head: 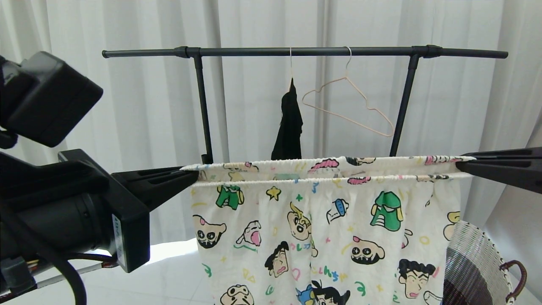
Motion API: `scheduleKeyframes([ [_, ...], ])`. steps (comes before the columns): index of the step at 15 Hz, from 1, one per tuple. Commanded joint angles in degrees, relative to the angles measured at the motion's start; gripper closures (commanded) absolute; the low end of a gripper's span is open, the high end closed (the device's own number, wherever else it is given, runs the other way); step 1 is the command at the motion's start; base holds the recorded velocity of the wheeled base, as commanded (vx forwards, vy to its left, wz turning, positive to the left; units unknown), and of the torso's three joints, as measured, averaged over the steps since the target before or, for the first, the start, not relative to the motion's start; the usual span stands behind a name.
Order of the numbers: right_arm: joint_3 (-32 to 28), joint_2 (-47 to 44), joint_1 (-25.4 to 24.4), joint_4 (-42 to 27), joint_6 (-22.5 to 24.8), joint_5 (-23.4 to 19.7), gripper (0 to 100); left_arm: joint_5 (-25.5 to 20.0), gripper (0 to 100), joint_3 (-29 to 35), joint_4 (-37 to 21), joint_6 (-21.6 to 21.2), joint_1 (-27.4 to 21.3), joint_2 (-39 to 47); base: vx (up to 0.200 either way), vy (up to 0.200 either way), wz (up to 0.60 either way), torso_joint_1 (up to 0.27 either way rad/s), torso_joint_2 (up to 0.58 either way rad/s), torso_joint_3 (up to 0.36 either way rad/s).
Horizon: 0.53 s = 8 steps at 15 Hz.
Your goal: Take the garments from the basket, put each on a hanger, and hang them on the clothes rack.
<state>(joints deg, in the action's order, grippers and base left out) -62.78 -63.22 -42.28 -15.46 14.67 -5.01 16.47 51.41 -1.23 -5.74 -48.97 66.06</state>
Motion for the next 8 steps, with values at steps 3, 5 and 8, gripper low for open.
scheduleKeyframes([
  [3,0.0,0.0,0.0,-0.1,0.0,0.1,100,0.1,100,0.1,0.0,0.0,0.0,0.3,0.0,0.0,0.0,0.0,0.0,0.0],
  [5,0.0,-0.1,0.0,-0.1,0.0,0.1,100,0.1,100,0.2,0.0,-0.1,0.0,0.3,0.0,0.0,0.0,0.0,0.0,0.0],
  [8,0.1,-0.1,0.0,-0.1,0.0,0.1,0,0.1,100,0.1,0.0,-0.1,0.1,0.3,0.0,0.0,0.0,0.0,0.0,0.0],
])
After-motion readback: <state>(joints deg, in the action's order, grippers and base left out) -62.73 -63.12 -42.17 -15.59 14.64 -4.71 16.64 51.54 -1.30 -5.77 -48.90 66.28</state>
